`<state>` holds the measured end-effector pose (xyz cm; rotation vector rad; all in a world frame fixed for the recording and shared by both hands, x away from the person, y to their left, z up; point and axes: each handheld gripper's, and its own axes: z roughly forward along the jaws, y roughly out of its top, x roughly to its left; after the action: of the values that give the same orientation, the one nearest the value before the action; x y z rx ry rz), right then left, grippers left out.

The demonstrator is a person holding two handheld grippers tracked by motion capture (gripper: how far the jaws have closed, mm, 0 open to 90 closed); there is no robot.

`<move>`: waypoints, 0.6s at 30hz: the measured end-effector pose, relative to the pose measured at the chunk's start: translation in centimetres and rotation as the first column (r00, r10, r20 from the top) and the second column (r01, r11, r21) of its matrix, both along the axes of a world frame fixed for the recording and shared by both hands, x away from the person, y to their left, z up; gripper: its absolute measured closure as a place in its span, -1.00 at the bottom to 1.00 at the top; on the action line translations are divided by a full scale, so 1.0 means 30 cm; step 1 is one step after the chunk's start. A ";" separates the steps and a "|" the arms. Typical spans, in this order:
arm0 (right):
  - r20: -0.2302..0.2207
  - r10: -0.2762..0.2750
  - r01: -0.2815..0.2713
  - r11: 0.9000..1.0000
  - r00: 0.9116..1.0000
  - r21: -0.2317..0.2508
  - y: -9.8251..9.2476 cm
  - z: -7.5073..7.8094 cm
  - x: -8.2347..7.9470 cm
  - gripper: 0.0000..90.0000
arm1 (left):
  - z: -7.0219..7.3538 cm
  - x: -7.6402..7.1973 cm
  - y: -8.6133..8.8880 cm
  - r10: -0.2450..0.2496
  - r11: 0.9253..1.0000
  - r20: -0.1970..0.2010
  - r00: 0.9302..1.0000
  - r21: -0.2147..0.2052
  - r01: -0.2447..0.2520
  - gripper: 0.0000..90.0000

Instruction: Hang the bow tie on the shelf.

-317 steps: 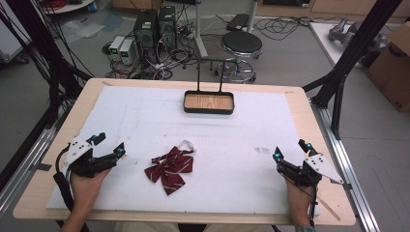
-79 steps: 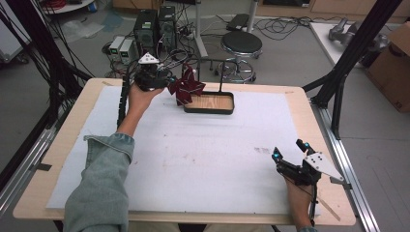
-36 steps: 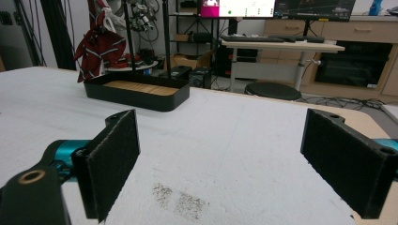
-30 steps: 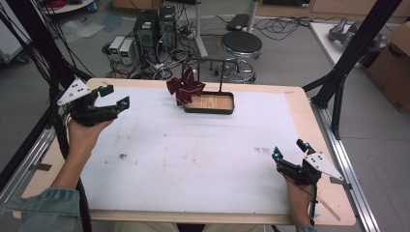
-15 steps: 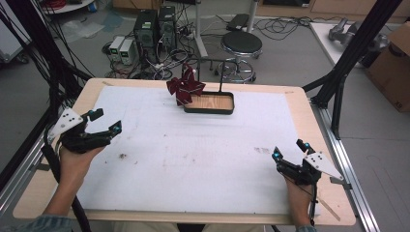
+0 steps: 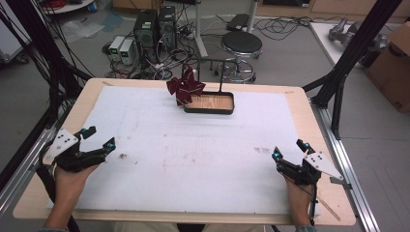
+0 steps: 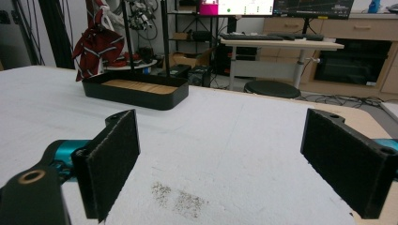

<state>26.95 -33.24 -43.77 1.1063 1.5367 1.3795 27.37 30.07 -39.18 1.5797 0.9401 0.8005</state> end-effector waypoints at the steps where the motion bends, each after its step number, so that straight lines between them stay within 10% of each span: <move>1: 0.000 0.000 0.000 1.000 1.000 -0.003 -0.001 0.000 0.000 -0.75 | -0.005 -0.004 -0.001 0.002 1.000 0.002 1.000 0.003 -0.002 -0.56; 18: -0.003 0.002 -0.002 1.000 1.000 -0.009 -0.001 -0.001 0.002 -0.75 | -0.095 -0.034 -0.029 0.015 0.998 -0.040 0.999 0.061 -0.012 -0.56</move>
<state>27.01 -33.26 -43.80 1.1023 1.5452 1.3719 26.35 29.20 -42.02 1.6489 0.9641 0.8162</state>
